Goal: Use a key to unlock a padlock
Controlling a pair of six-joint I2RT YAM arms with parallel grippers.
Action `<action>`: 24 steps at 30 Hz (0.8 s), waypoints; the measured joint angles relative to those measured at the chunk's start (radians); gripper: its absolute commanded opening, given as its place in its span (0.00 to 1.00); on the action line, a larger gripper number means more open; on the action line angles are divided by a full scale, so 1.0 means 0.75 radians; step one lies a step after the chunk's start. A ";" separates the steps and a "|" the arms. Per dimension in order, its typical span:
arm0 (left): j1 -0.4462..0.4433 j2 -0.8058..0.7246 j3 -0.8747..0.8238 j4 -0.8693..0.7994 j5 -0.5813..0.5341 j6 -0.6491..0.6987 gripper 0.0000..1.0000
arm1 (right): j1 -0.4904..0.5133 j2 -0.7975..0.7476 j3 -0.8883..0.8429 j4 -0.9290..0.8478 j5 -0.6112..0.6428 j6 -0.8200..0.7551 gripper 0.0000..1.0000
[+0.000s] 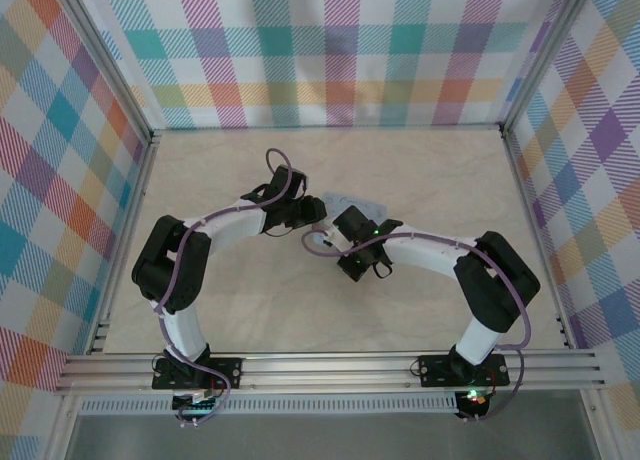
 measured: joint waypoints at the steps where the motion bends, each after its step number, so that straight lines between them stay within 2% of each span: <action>1: 0.000 0.000 0.000 0.000 0.001 -0.001 0.33 | 0.003 0.000 0.000 0.003 0.000 -0.005 0.00; 24: -0.009 0.000 -0.010 0.010 0.023 -0.020 0.33 | 0.019 0.011 0.047 0.073 -0.016 -0.069 0.00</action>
